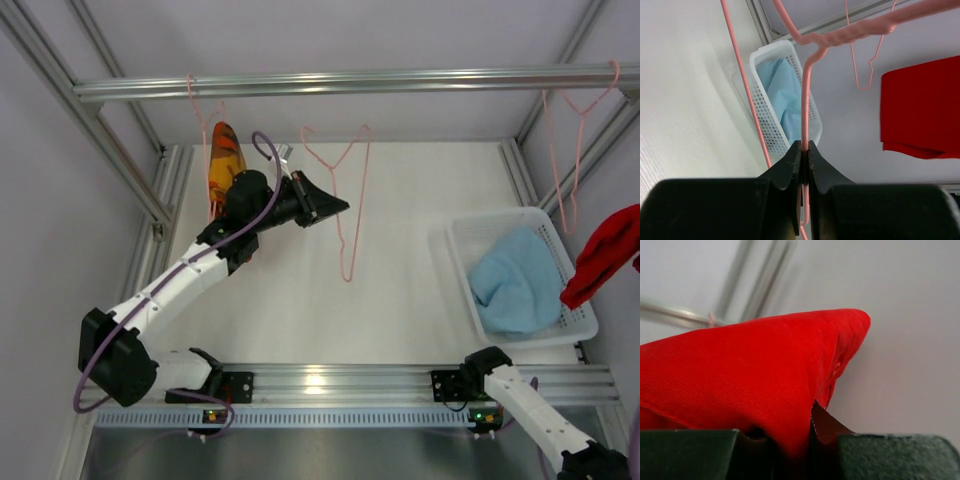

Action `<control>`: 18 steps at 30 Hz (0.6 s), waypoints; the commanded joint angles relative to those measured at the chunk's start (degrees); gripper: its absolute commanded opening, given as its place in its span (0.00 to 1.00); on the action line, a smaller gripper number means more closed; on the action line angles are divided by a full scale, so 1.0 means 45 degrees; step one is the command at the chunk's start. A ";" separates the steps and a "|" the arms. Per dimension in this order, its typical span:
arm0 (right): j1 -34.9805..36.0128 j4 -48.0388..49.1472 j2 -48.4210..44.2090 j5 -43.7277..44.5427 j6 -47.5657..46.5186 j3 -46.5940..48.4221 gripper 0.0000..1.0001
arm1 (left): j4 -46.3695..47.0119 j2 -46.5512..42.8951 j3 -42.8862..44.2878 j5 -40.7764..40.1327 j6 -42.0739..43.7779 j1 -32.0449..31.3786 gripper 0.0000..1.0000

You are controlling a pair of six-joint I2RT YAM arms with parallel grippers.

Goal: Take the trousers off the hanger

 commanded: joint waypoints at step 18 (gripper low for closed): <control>-0.0096 -0.0390 -0.1327 0.5170 -0.3932 -1.0645 0.00 | 0.0943 0.0431 0.1392 0.0165 -0.0098 -0.0246 0.00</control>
